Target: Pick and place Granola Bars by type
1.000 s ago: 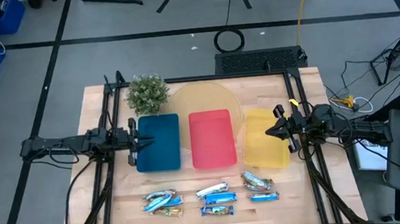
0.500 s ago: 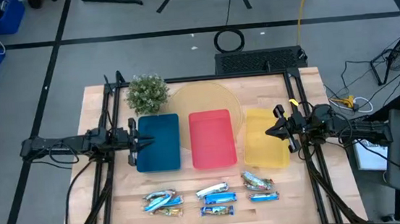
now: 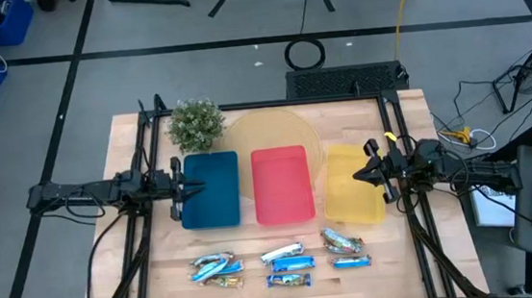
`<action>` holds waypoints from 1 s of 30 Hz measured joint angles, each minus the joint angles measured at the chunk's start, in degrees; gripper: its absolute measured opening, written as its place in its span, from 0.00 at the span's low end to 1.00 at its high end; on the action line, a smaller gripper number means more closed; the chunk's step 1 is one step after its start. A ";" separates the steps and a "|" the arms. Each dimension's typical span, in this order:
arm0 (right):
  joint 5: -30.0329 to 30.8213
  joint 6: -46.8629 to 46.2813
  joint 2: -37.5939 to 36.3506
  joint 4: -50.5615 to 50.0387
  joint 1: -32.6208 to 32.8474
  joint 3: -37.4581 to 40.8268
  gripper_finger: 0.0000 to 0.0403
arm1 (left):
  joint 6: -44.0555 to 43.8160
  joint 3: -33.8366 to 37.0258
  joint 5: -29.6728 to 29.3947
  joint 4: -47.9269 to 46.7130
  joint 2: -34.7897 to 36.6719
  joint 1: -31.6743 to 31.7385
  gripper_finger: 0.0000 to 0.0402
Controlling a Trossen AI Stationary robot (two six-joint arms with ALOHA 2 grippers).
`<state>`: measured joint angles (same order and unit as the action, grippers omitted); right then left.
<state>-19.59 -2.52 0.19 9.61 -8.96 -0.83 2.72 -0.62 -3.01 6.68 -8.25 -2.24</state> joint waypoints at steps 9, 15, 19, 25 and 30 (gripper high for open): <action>0.00 3.02 -0.02 0.00 0.01 0.01 0.00 | 0.00 0.00 0.02 0.00 0.02 0.02 0.17; 0.00 3.29 0.00 0.32 0.01 -0.01 0.00 | 0.00 0.02 0.00 0.00 0.00 0.00 0.17; 0.00 3.70 -0.01 2.02 -0.01 0.00 0.00 | -0.26 0.02 0.02 0.02 0.00 0.02 0.17; -0.02 2.84 -0.02 3.06 0.01 -0.01 0.00 | -0.26 0.02 0.02 1.30 0.01 0.00 0.17; 0.08 3.00 -0.01 3.06 0.01 0.01 0.00 | -1.18 0.02 0.09 3.47 0.02 0.02 0.17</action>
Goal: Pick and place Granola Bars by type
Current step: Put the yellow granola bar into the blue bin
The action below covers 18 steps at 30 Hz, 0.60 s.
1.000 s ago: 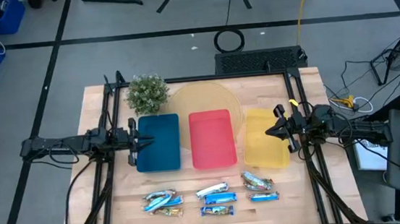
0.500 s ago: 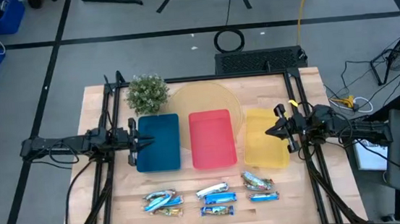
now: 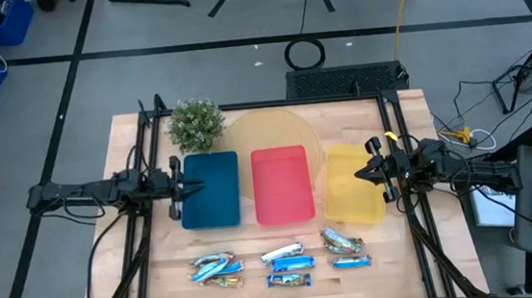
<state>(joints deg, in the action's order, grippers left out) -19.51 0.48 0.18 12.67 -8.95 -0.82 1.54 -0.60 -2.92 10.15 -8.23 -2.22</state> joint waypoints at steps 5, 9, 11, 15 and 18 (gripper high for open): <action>0.05 0.23 -0.01 0.00 0.00 0.00 0.00 | -2.95 -0.07 2.28 5.66 0.00 -0.03 0.17; 1.70 3.33 0.01 2.63 0.01 -0.01 0.00 | -4.82 -3.50 5.71 -1.34 -1.06 -2.34 0.17; 2.23 4.82 0.01 4.21 0.00 0.00 0.00 | -5.63 -6.34 4.27 -5.35 -3.05 -5.55 0.17; 2.89 4.28 0.00 6.06 0.02 0.00 0.00 | -8.54 -15.18 -6.64 -9.42 -11.10 -13.84 0.17; 2.99 4.79 0.01 6.06 0.02 0.00 0.00 | -12.60 -24.88 -17.91 -19.39 -20.93 -20.07 0.17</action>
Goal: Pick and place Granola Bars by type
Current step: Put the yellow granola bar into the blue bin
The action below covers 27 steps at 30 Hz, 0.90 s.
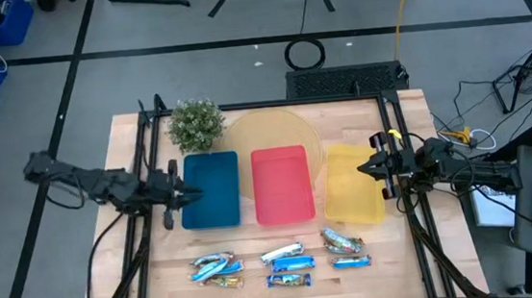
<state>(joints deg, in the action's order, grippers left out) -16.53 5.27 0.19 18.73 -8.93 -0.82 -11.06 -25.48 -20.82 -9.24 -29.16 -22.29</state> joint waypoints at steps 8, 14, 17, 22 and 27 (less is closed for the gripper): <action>0.12 -0.83 0.02 -2.42 0.00 0.00 0.00 | -31.34 -28.44 -11.72 -38.66 -30.34 -10.32 0.17; 0.37 -1.20 0.07 -0.36 0.00 0.00 0.00 | -48.93 -40.93 4.75 -57.35 -46.82 -14.66 0.21; 0.38 -1.58 0.07 1.00 0.02 0.00 0.00 | -49.77 -43.57 10.62 -57.70 -52.30 -16.64 0.31; 1.69 -2.36 0.09 3.12 0.04 0.00 0.00 | -52.15 -43.97 13.94 -57.04 -58.71 -18.92 0.57; 6.18 -2.33 0.09 2.36 0.04 0.00 0.00 | -52.43 -43.62 19.04 -56.74 -62.95 -20.65 0.79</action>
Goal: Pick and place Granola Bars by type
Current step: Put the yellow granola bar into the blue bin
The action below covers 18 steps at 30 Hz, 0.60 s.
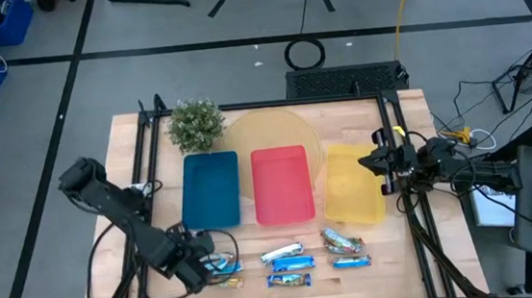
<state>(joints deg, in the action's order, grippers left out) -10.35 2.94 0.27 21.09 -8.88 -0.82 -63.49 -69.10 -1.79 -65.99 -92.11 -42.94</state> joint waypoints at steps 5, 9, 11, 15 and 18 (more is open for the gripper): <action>2.98 0.97 0.61 -4.58 0.00 0.00 0.00 | 0.74 0.02 3.21 0.77 -1.58 -1.27 0.87; 3.12 0.79 1.12 -4.30 0.00 0.00 0.00 | 1.89 0.02 3.26 3.27 -1.43 -1.20 0.87; 3.03 0.78 1.16 -4.27 0.00 0.00 0.00 | 1.91 0.02 3.24 4.94 -1.42 -1.24 0.87; 2.89 0.01 1.16 -4.94 0.00 0.00 0.00 | 5.36 0.02 2.30 8.67 -1.43 -1.56 0.87; 2.88 -0.72 1.16 -5.10 0.00 0.00 0.00 | 6.85 0.02 1.89 8.68 -1.43 -1.59 0.87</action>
<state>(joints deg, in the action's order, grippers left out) -7.46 2.22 1.43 15.99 -8.88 -0.82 -56.64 -69.08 0.10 -57.31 -93.54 -44.53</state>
